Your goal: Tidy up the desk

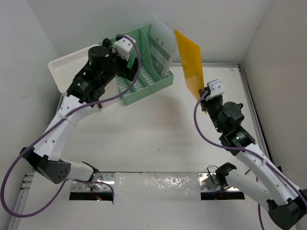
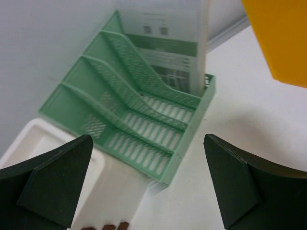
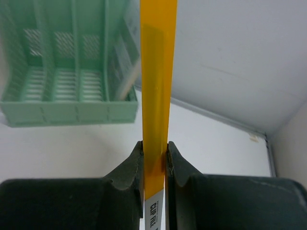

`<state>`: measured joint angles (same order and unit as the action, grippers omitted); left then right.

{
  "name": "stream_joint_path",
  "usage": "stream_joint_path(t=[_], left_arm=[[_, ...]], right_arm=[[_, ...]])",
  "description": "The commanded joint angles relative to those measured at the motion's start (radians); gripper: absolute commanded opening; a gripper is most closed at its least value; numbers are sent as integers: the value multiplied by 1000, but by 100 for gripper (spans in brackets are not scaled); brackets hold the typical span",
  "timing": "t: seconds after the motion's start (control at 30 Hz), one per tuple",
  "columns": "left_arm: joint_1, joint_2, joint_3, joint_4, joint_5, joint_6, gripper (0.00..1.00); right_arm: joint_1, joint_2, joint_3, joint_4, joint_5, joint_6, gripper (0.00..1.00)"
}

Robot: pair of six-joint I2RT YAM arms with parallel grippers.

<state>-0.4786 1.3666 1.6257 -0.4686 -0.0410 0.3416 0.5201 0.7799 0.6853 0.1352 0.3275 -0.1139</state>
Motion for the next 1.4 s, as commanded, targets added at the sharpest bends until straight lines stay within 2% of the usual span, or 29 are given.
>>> stream_joint_path(t=[0.0, 0.13, 0.27, 0.43, 0.63, 0.7, 0.8, 0.87, 1.1, 1.37], left_arm=[[37, -89, -7, 25, -54, 43, 100], [80, -126, -58, 42, -72, 27, 100], [126, -139, -119, 57, -144, 24, 100], [225, -155, -168, 91, -125, -12, 100], [258, -147, -174, 94, -131, -4, 100], [261, -138, -181, 93, -148, 11, 100], [273, -124, -187, 100, -169, 28, 99], [285, -116, -187, 99, -174, 33, 100], [316, -78, -171, 96, -168, 48, 100], [344, -28, -158, 122, -126, 28, 100]], right_arm=[[3, 15, 114, 15, -166, 31, 0], [1, 61, 183, 55, -266, 97, 0], [3, 166, 240, 189, -340, 170, 0], [1, 412, 312, 502, -346, 221, 0], [1, 793, 577, 641, -370, 241, 0], [0, 872, 652, 678, -370, 252, 0], [1, 1001, 712, 770, -325, 263, 0], [0, 1079, 732, 816, -242, 244, 0], [1, 1168, 749, 934, -237, 224, 0], [6, 1017, 659, 977, -324, 238, 0]])
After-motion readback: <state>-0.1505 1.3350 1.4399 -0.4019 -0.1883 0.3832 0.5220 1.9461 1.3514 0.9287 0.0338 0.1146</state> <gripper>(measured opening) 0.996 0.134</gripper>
